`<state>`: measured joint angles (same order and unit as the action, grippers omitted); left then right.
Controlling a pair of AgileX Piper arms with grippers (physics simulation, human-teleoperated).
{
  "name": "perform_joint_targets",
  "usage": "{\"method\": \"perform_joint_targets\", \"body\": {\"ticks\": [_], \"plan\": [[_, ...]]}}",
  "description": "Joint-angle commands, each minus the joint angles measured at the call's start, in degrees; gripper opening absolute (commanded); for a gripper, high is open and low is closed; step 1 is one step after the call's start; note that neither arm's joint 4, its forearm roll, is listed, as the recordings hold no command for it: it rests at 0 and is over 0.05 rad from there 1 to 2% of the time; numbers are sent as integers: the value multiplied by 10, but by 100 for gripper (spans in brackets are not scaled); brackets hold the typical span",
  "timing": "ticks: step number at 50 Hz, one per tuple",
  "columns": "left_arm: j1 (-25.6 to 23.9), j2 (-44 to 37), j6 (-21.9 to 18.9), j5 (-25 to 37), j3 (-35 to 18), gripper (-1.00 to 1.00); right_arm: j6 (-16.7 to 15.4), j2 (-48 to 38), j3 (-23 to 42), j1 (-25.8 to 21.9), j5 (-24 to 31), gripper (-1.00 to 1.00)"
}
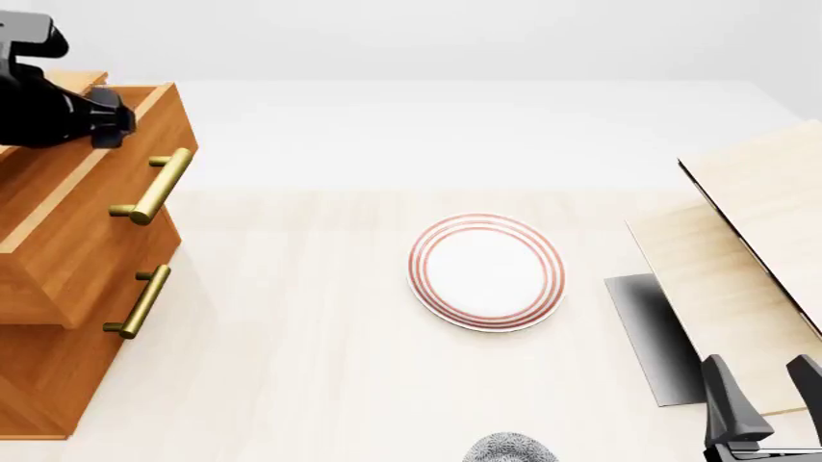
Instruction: Open the top drawer of the cabinet and put the bowl in it.
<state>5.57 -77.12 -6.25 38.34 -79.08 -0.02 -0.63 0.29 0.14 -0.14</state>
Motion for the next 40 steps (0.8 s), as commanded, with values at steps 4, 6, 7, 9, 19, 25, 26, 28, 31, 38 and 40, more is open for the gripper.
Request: {"method": "perform_joint_targets", "body": {"ticks": [4,6,7,9,19,25,26,28,31,38,40], "plan": [[-5,5,-4,18,4,100,0,1,0,0,0,100],[-5,6,-4,20,3,100,0,1,0,0,0,100],[-6,5,-5,22,2,100,0,1,0,0,0,100],[-8,5,-1,23,-1,100,0,1,0,0,0,100],[-15,-3,6,20,3,100,0,1,0,0,0,100],[-19,-11,12,15,11,100,0,1,0,0,0,100],[-19,-11,12,14,12,100,0,1,0,0,0,100],[-19,-13,14,13,14,100,0,1,0,0,0,100],[-21,-16,17,10,17,100,0,1,0,0,0,100],[-20,-22,19,4,26,100,0,1,0,0,0,100],[-20,-21,22,3,26,100,0,1,0,0,0,100]]}}
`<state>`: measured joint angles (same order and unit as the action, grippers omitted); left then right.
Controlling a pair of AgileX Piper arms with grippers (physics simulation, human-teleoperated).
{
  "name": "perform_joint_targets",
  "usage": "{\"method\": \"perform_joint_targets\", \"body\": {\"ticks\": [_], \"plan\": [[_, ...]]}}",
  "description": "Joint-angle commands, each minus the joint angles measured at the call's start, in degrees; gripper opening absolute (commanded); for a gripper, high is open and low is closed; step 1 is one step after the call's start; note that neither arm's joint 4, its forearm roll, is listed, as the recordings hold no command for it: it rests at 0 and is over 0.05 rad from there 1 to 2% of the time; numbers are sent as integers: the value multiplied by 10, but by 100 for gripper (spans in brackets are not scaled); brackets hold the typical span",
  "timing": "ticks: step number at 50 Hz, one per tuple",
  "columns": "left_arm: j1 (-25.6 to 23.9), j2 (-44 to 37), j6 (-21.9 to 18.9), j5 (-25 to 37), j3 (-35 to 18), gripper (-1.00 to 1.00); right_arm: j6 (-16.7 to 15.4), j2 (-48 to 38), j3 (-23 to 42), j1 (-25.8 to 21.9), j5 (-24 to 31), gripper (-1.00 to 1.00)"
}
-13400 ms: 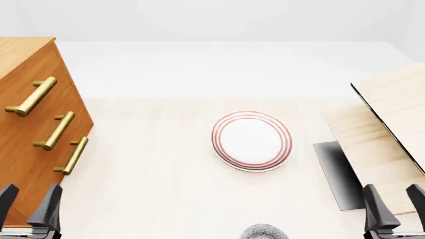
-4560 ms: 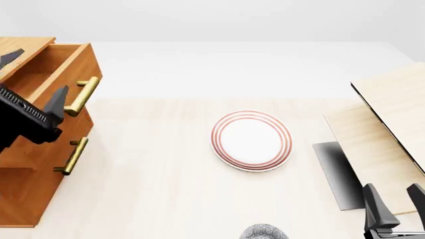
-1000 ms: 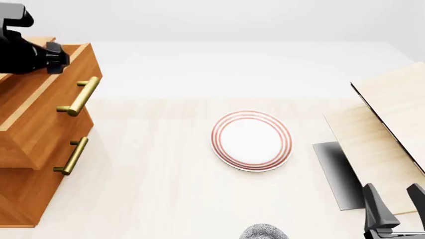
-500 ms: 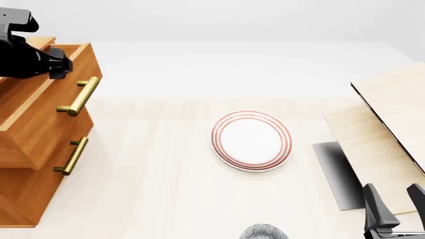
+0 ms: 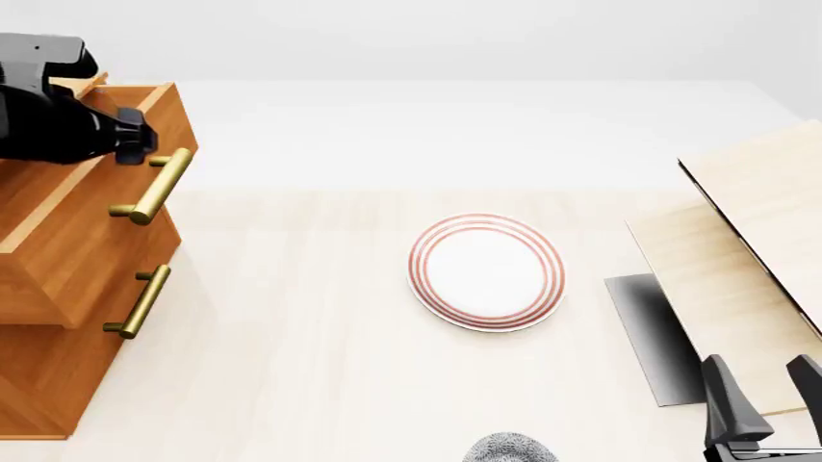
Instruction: Open the top drawer of the cabinet and put the bowl in it.
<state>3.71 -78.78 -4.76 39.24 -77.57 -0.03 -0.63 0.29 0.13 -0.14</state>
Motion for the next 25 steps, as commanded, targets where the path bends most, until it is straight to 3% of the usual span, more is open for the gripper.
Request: {"method": "perform_joint_targets", "body": {"ticks": [1,25], "plan": [[-2,-6,5,-6,12,100,0,1,0,0,0,100],[-4,-11,8,-12,19,100,0,1,0,0,0,100]]}}
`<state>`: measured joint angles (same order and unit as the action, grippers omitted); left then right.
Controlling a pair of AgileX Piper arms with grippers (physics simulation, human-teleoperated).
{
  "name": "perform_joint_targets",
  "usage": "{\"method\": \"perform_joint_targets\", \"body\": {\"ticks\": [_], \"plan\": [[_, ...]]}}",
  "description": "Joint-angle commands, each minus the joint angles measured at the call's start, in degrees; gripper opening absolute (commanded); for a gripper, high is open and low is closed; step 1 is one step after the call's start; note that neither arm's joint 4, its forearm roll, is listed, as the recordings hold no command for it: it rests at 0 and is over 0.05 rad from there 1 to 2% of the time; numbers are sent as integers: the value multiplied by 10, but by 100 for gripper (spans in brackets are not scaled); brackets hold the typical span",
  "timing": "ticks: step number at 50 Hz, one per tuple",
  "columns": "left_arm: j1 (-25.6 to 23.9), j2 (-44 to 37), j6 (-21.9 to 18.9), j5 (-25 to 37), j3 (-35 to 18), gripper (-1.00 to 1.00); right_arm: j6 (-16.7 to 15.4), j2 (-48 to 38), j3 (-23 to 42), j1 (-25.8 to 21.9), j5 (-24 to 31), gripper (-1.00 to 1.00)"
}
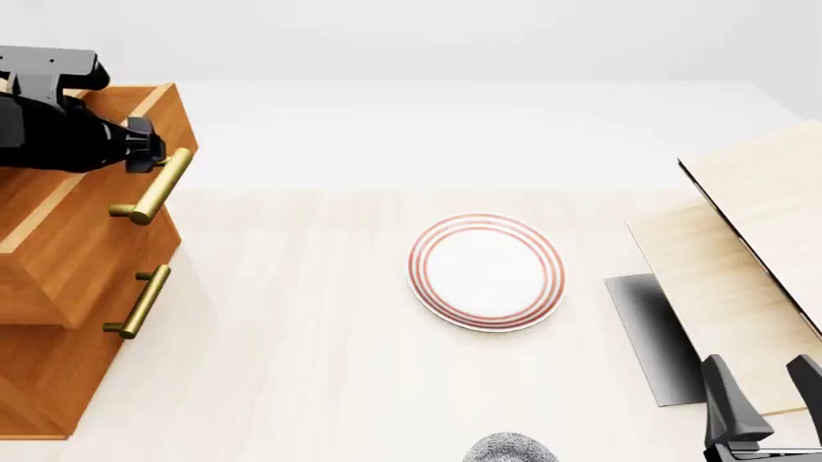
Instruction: Open the top drawer of the cabinet and put the bowl in it.
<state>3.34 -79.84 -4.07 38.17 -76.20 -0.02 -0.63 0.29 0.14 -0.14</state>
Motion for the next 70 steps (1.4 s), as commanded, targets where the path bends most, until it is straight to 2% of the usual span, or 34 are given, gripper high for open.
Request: {"method": "perform_joint_targets", "body": {"ticks": [1,12,70], "plan": [[-2,-2,2,-2,5,100,0,1,0,0,0,100],[-27,-4,10,3,-4,100,0,1,0,0,0,100],[-81,-22,12,4,-16,100,0,1,0,0,0,100]]}}
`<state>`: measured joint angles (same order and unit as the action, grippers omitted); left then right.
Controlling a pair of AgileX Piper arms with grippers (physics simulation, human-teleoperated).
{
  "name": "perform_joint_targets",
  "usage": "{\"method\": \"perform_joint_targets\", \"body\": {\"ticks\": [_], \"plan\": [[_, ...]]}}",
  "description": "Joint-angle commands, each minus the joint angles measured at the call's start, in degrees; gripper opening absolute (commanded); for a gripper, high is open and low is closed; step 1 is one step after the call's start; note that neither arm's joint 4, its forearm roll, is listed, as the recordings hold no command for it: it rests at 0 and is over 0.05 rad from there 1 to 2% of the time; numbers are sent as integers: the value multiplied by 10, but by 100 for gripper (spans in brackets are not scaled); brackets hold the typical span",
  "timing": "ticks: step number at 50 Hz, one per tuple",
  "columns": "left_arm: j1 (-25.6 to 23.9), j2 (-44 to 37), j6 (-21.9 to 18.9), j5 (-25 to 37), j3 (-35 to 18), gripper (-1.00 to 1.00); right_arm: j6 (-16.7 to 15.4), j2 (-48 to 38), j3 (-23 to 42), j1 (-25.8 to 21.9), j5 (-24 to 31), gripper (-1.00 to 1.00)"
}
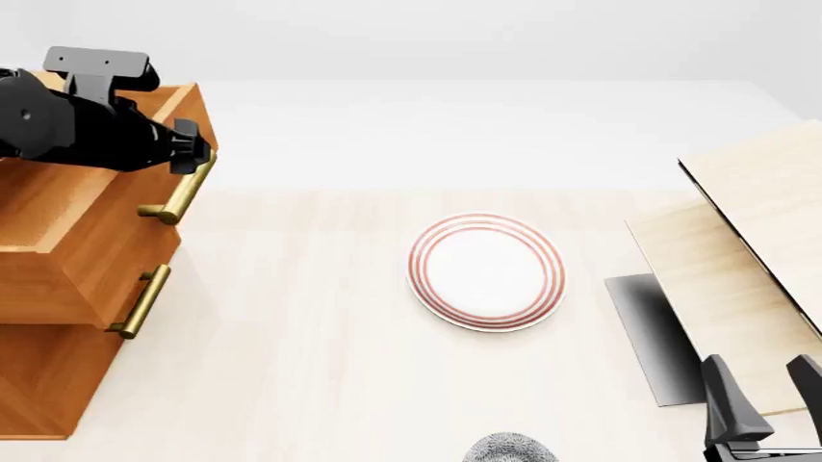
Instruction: Open the top drawer of the cabinet and put the bowl in it.
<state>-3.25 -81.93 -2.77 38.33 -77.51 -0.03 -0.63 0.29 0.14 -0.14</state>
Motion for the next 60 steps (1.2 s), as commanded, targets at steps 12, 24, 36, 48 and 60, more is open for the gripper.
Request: {"method": "perform_joint_targets", "body": {"ticks": [12,24,36,48,60], "plan": [[-42,-4,5,6,-12,100,0,1,0,0,0,100],[-63,-7,15,5,-14,100,0,1,0,0,0,100],[-84,-18,20,1,-18,100,0,1,0,0,0,100],[-102,-26,24,0,-20,100,0,1,0,0,0,100],[-125,-32,30,0,-25,100,0,1,0,0,0,100]]}}
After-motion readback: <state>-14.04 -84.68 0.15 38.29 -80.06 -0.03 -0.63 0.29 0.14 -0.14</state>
